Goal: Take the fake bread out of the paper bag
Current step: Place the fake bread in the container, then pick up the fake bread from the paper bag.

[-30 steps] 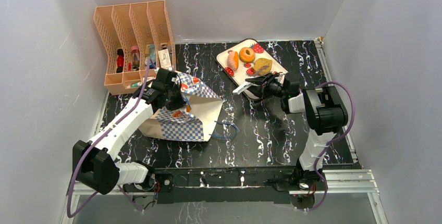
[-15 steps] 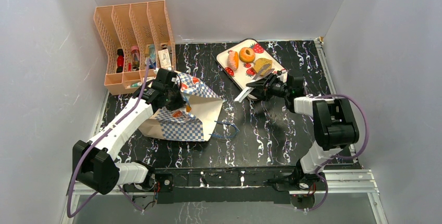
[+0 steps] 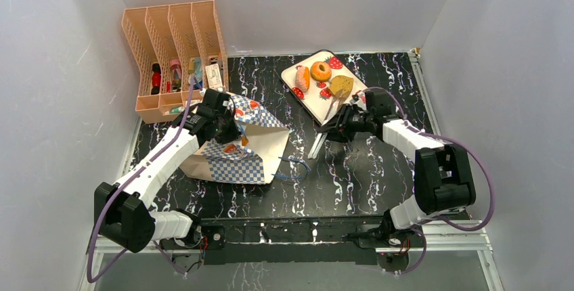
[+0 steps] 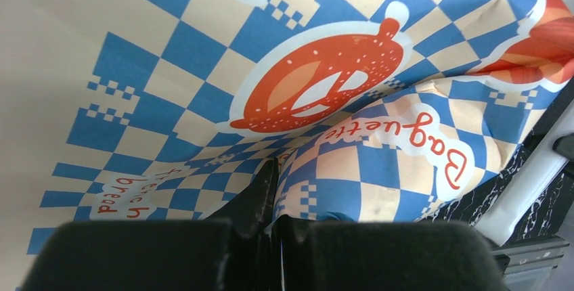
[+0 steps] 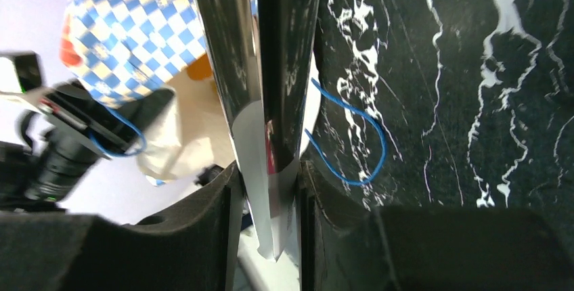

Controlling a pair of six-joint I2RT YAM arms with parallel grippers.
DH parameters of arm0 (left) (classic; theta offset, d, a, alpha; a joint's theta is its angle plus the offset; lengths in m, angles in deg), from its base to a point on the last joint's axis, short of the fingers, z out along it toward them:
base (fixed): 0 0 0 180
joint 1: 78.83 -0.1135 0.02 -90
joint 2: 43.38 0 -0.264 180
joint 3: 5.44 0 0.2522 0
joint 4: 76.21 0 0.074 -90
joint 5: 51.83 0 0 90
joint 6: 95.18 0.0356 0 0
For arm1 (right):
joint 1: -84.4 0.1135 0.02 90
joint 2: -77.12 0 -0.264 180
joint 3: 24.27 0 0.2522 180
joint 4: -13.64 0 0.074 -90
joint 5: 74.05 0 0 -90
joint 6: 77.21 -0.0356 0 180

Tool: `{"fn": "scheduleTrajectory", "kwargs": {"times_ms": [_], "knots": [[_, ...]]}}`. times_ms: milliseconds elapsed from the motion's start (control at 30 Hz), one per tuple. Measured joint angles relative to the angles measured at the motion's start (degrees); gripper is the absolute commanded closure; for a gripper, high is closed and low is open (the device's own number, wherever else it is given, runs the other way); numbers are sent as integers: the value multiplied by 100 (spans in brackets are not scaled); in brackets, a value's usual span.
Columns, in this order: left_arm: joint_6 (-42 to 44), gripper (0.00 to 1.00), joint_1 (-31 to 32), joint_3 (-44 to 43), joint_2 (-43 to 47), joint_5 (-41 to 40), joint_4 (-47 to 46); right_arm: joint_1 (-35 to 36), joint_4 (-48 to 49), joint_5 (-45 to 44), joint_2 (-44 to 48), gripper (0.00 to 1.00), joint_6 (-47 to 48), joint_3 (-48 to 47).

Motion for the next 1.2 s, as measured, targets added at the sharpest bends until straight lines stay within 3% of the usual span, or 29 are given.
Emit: {"fn": "scheduleTrajectory", "kwargs": {"times_ms": [367,767,933,1200], "knots": [[52,100,0,-136,-50,127,74,1663,-2181,-1370,691,75,1709,-619],[160,100,0,-404,-76,236,243,4105,-2975,-2979,1106,76,1740,-144],[166,100,0,-415,-138,286,238,4618,-2997,-3292,960,76,1685,-146],[289,100,0,-415,-195,455,177,4841,-3101,-3552,225,76,1834,-472]]}}
